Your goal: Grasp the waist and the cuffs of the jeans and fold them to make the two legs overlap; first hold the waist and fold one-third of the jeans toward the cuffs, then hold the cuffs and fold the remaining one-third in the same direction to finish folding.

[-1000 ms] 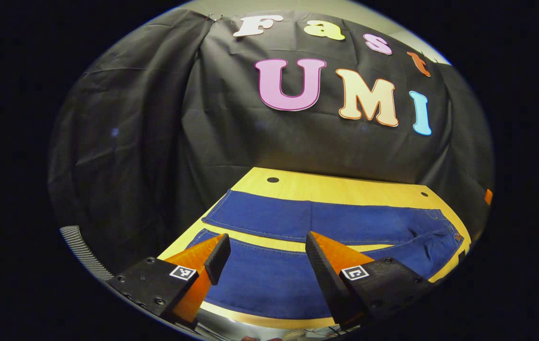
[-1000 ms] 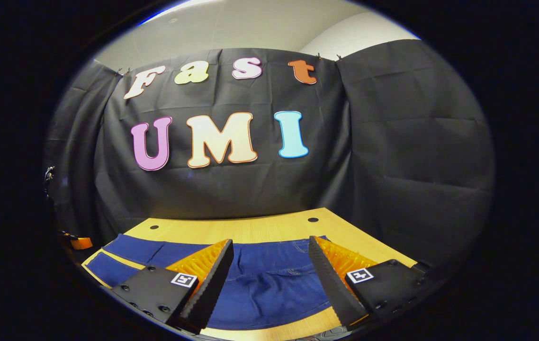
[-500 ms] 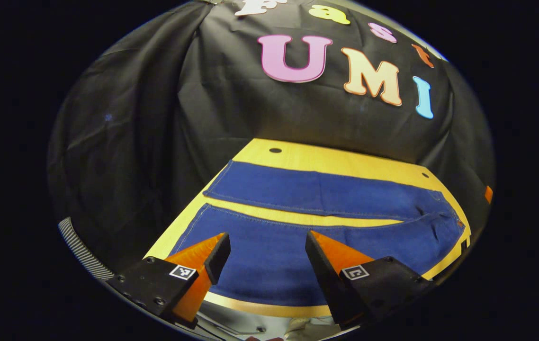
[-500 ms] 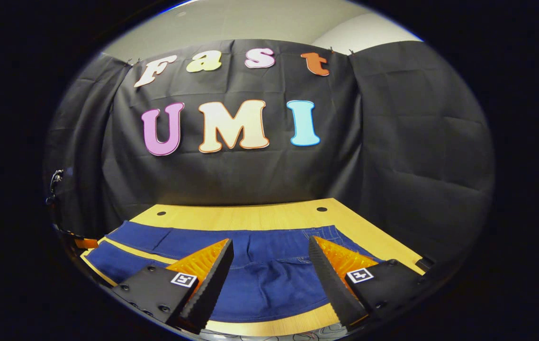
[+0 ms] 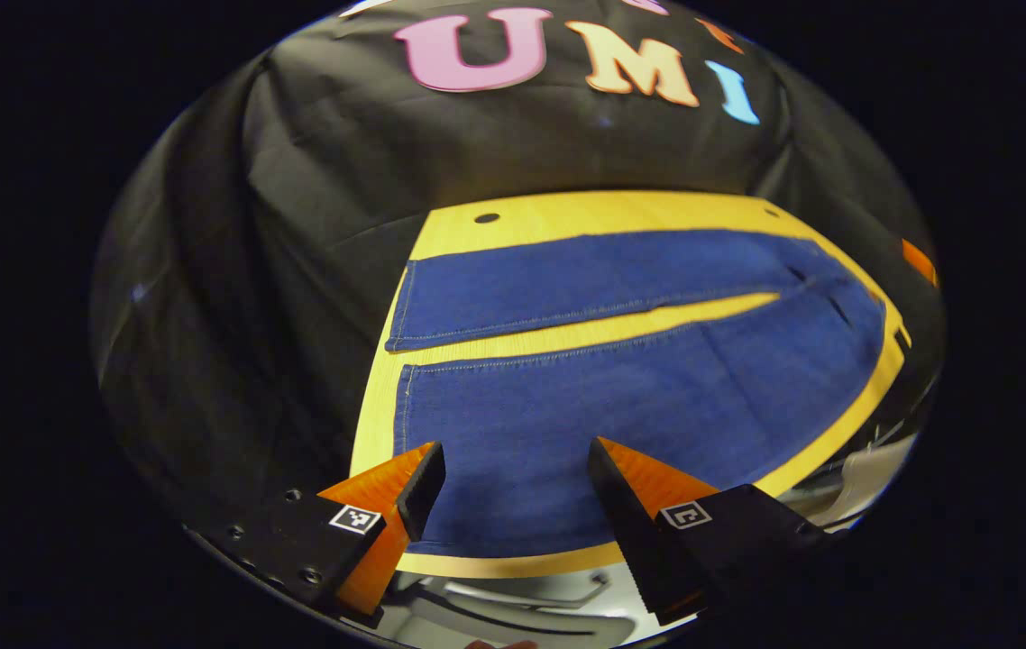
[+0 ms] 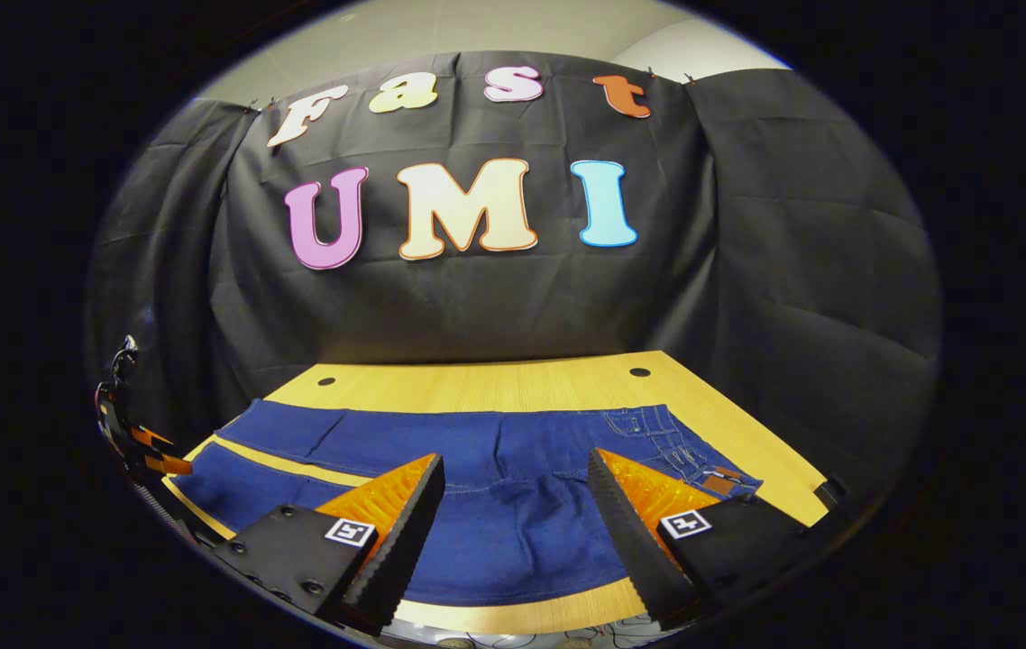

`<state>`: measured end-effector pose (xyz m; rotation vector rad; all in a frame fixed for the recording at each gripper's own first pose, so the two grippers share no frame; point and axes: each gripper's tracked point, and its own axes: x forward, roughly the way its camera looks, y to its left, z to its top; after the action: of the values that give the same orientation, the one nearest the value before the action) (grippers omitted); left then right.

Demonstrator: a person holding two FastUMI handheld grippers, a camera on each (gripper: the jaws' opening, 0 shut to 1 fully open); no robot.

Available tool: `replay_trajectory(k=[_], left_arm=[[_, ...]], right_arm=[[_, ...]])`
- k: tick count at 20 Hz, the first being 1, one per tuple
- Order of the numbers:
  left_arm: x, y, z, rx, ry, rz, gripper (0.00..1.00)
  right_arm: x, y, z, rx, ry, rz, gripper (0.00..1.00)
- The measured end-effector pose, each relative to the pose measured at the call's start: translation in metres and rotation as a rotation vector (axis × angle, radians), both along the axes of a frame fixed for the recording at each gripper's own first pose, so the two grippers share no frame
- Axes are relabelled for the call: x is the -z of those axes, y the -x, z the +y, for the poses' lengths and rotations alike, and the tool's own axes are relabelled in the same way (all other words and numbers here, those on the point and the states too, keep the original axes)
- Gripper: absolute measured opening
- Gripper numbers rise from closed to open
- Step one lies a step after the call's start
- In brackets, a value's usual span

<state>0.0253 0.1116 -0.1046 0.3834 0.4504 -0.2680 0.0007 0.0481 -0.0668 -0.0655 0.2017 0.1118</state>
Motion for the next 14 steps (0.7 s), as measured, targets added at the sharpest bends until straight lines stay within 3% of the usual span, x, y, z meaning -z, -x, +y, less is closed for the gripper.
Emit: replay_trajectory(k=[5,11,14], left_arm=[[0.023,0.004,0.035,0.187,-0.281,0.147,0.97],[0.044,0.027,0.051,0.331,-0.460,0.352,1.00],[0.058,0.032,0.052,0.370,-0.514,0.420,0.96]], right_arm=[[0.015,0.000,0.010,-0.019,0.044,0.041,0.99],[0.039,0.000,0.016,-0.018,0.067,0.102,0.99],[0.045,-0.005,0.017,-0.005,0.050,0.124,0.99]])
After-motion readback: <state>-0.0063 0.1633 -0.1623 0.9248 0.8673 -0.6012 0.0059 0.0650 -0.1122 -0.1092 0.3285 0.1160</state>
